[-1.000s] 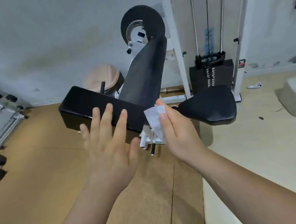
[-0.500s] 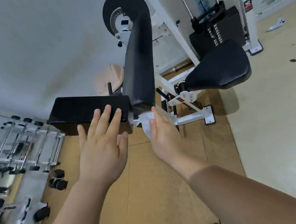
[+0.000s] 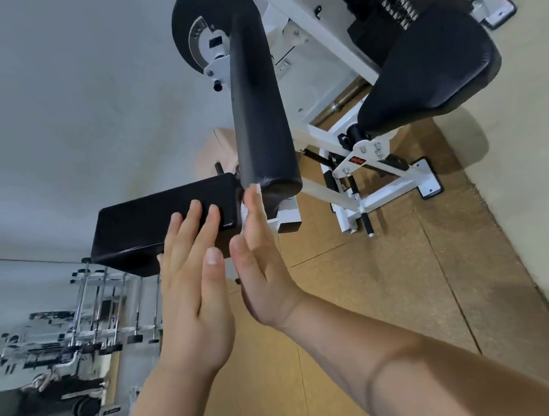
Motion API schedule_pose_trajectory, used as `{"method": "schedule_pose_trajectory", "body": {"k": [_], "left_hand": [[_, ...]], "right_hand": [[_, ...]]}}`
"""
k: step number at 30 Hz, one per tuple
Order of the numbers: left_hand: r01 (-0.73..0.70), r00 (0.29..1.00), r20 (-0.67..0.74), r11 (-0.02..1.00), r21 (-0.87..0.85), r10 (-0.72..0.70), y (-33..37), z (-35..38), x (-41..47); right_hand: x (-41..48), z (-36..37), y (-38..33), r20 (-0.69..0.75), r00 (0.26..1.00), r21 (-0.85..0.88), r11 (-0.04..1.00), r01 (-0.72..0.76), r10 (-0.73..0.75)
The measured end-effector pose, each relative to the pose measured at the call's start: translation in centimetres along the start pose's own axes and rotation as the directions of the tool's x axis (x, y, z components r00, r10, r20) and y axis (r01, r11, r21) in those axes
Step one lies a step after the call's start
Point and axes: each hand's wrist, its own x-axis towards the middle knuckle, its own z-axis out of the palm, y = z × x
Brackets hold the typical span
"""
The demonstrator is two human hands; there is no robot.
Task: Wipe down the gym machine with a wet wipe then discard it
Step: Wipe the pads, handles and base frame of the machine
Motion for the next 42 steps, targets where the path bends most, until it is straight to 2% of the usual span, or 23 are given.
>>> {"method": "schedule_pose_trajectory", "body": {"k": [4,10,12,14,16,19,23,27,31,36,39,42], "left_hand": [[0.021,1.0,-0.007,0.999,-0.032,-0.022,0.1,0.0,0.1],[0.034,0.999,-0.009,0.997,-0.063,-0.035,0.3,-0.2,0.1],[0.037,0.999,-0.008,0.997,-0.06,-0.037,0.3,-0.1,0.2],[0.041,0.999,-0.016,0.997,-0.07,-0.043,0.4,-0.1,0.2],[0.041,0.999,-0.023,0.993,-0.107,-0.044,0.4,-0.3,0.1],[0.024,0.999,-0.03,0.987,-0.16,-0.029,0.3,-0.9,-0.1],[-0.017,0.985,-0.171,0.982,-0.19,-0.016,-0.4,-1.5,-1.4],[-0.065,0.947,-0.322,0.987,-0.147,0.015,-3.7,-1.9,-2.2],[-0.022,0.911,-0.405,0.974,-0.224,-0.072,-8.8,-2.5,-1.7],[-0.141,0.939,-0.343,0.923,-0.358,0.01,-14.4,-4.3,-1.1],[-0.203,0.969,-0.225,0.846,-0.493,0.102,-17.1,-5.7,-0.5],[-0.195,0.979,-0.076,0.756,-0.625,0.19,-18.8,-6.7,0.8]], "right_hand": [[2.7,-1.7,-1.6,0.061,0.988,0.022,0.989,-0.146,0.144],[-1.9,-0.8,-0.3,0.128,0.992,-0.07,0.997,0.018,-0.009],[-1.0,-1.4,-0.2,0.135,0.989,-0.063,0.997,-0.052,0.06],[1.1,-2.0,-1.7,0.112,0.974,-0.018,0.98,-0.197,0.198],[2.7,-1.9,-3.7,0.08,0.967,-0.05,0.97,-0.238,0.241],[1.8,-1.4,-5.2,0.1,0.98,-0.176,0.972,-0.153,0.173],[-1.3,-1.3,-4.4,0.11,0.989,-0.456,0.889,-0.04,0.101],[-1.3,-0.5,-3.6,-0.022,0.999,-0.645,0.764,0.009,-0.03],[-1.1,0.5,-2.6,-0.152,0.967,-0.703,0.71,0.041,-0.206],[-2.5,3.9,-1.8,-0.368,0.836,-0.725,0.689,0.016,-0.407],[-3.3,6.8,-1.3,-0.386,0.786,-0.738,0.673,0.051,-0.483],[-3.3,9.9,-0.3,-0.338,0.776,-0.771,0.629,0.096,-0.533]]}}
